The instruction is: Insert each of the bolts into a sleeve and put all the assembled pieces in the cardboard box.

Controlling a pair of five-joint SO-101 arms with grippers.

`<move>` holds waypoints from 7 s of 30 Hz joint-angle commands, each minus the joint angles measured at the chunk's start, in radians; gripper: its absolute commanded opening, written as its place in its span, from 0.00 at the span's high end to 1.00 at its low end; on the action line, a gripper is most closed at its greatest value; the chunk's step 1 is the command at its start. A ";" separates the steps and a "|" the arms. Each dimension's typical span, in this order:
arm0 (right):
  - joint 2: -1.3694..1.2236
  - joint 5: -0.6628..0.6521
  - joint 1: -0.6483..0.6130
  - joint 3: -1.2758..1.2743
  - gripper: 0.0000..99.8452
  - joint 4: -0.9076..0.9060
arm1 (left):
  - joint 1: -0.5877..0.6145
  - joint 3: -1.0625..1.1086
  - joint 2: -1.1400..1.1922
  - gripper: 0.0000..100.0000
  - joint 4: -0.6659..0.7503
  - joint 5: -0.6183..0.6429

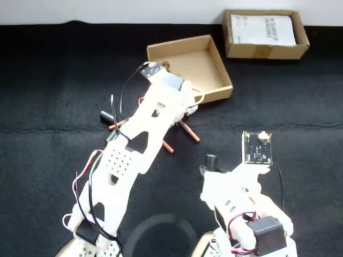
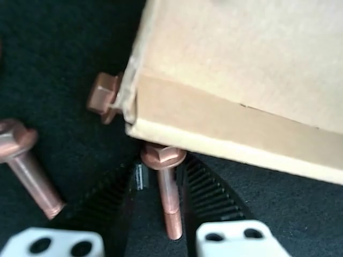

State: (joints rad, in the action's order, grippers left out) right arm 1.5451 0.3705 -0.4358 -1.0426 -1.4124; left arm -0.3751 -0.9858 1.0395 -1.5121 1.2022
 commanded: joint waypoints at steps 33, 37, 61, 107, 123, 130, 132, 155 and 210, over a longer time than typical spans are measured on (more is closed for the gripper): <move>-0.016 -0.201 0.058 -0.371 0.99 0.757 | 0.044 -0.077 -0.093 0.99 -0.130 -0.638; -0.016 -0.199 0.058 -0.464 0.99 0.903 | 0.061 -0.137 -0.179 0.99 -0.163 -0.686; -0.018 -0.203 0.090 -0.768 0.99 1.443 | 0.067 -0.139 -0.536 0.99 -0.244 -1.068; -0.021 -0.203 0.090 -0.768 0.99 1.442 | 0.056 1.957 -2.572 0.99 0.624 -1.126; -0.024 -0.203 0.084 -0.768 0.99 1.422 | -0.249 2.335 -2.732 0.99 1.386 -1.131; -0.022 -0.196 0.084 -0.768 0.99 1.353 | -0.328 2.319 -2.695 0.99 1.599 -1.260; -0.022 -0.196 0.084 -0.768 0.99 1.353 | -0.329 2.318 -2.638 0.99 1.631 -1.289; -0.021 -0.201 0.087 -0.768 0.99 1.478 | -0.229 1.962 -1.916 0.99 1.797 -1.146; -0.022 -0.201 0.084 -0.768 0.99 1.491 | -0.249 1.624 -1.656 0.99 1.461 -1.088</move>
State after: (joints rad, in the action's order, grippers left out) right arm 1.5251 0.1788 -0.3560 -1.6763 0.0683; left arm -0.6237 0.6866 -0.6084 -0.0499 0.1082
